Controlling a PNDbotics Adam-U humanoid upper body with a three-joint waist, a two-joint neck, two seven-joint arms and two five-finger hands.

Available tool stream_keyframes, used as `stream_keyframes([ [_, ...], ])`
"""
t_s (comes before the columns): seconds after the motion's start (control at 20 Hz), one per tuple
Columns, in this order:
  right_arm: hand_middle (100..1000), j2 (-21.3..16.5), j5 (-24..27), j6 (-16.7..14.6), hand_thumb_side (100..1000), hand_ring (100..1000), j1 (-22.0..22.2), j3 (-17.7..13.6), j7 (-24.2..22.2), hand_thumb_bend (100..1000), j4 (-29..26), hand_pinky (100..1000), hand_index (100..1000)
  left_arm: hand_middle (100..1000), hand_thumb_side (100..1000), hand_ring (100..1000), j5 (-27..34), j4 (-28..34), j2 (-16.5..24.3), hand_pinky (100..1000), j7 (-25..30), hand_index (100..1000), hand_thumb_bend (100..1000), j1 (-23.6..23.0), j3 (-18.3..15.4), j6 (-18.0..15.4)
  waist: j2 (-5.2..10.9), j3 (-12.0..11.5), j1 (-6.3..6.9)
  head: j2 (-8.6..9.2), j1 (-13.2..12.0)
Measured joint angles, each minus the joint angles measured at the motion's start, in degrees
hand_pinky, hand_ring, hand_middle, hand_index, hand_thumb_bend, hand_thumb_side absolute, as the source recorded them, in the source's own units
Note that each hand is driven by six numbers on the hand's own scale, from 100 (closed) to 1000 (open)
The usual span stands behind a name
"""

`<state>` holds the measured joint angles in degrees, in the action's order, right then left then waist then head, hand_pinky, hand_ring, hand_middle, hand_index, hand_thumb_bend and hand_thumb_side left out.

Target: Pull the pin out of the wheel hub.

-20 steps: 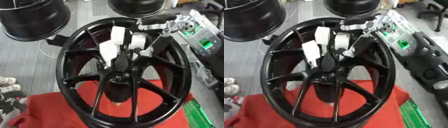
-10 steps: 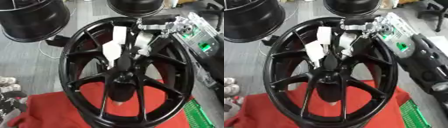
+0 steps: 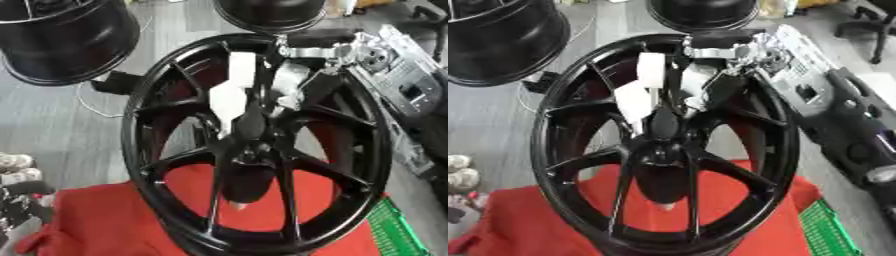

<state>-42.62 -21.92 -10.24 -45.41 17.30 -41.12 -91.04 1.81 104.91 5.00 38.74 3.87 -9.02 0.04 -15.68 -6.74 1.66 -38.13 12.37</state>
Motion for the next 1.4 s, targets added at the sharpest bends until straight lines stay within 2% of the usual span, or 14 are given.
stream_keyframes([
  [0.55,226,-4.91,8.75,2.62,201,427,-1.01,-3.51,0.81,100,-3.26,277,429,686,976,510,0.0,-0.01,0.12,687,-0.05,792,106,-0.12,-0.02,0.41,0.53,0.18,-1.47,0.0,-0.18],
  [0.95,220,-11.07,16.34,3.7,202,428,-0.31,-9.07,6.09,100,-6.44,273,429,686,976,510,-0.13,-0.02,0.76,687,-0.31,791,108,-0.76,-0.37,0.91,1.66,1.28,-2.62,-0.42,-0.6],
  [1.15,220,-16.23,20.65,3.91,211,429,4.26,-14.01,11.11,100,-7.6,280,431,685,975,510,-0.35,-0.03,1.36,687,-0.78,791,108,-1.11,-0.97,1.28,2.44,2.83,-3.07,-0.59,-2.16],
  [1.4,221,-22.57,23.62,4.13,224,432,16.59,-22.44,19.29,100,-6.82,283,433,685,978,509,-0.7,-0.03,1.56,686,-1.89,791,110,-1.53,-2.17,1.6,2.5,5.54,-3.18,-0.58,-4.48],
])
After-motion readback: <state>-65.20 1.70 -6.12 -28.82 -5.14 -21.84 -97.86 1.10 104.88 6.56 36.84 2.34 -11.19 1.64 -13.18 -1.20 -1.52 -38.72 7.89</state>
